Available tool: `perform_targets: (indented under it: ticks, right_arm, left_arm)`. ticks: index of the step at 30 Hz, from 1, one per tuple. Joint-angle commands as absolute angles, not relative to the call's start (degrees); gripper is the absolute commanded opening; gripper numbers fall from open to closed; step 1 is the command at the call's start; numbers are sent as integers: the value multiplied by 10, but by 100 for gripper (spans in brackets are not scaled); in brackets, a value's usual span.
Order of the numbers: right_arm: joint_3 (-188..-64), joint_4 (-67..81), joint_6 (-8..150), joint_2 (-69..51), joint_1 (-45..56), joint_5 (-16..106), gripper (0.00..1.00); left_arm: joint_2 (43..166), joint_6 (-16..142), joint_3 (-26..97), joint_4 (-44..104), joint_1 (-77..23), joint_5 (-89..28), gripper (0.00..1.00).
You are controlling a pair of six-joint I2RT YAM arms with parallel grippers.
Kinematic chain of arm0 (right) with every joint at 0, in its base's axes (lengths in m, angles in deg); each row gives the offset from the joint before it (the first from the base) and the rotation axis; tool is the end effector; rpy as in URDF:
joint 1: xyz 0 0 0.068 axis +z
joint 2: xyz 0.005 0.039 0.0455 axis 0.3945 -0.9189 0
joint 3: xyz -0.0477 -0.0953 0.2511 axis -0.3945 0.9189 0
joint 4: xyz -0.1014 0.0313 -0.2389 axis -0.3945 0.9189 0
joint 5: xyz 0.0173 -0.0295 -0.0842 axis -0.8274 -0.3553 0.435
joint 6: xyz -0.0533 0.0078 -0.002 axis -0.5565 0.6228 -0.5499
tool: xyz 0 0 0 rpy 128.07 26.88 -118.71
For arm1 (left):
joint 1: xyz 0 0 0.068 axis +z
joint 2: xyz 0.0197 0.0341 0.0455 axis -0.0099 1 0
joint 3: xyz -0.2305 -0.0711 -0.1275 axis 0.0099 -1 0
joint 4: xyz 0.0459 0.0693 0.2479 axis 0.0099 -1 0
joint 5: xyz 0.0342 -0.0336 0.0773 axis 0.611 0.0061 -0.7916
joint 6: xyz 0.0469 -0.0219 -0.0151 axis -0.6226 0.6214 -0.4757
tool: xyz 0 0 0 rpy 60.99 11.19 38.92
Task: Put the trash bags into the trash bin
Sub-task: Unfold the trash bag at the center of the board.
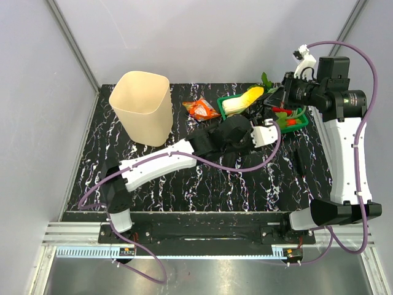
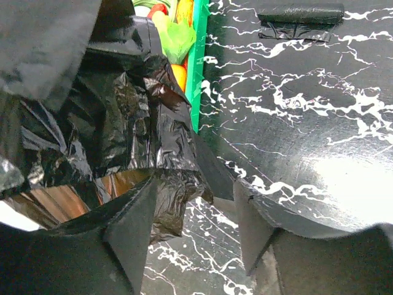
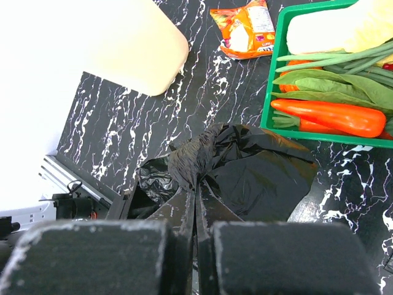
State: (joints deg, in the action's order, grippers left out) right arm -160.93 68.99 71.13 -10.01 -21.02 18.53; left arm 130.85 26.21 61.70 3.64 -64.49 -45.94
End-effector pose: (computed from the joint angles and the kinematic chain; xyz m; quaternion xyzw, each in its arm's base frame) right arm 0.2552 0.0296 0.4867 -0.1018 0.8492 0.2919 0.4282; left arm 0.1885 -0.3751 0.3654 0.5772 0.6314 -0.1209 0.5036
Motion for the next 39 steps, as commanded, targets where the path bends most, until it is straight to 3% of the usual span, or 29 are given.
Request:
perform_targets:
  ticks: [1,4,6,7,21,28,39]
  right_arm:
    - [-1603,668,721,-95,-216,164,0]
    - [-1599,668,721,-94,-216,160,0]
    - [-1596,667,718,-93,-217,160,0]
    - [-1592,667,717,-91,-220,160,0]
    - [-1612,691,664,-97,-261,205,0]
    - [-1606,701,614,-98,-267,241,0]
    - [-1567,706,554,-80,-267,295,0]
  left_arm:
    - [1321,250,657,72,-647,-477,53]
    - [1330,239,668,73,-647,-477,39]
    - [1336,236,680,71,-646,-475,17]
    - [1337,235,686,66,-645,-470,1]
    - [1226,128,666,-107,-568,-264,0]
    - [1172,80,669,-194,-536,-237,0]
    - [1119,99,679,-193,-439,-172,0]
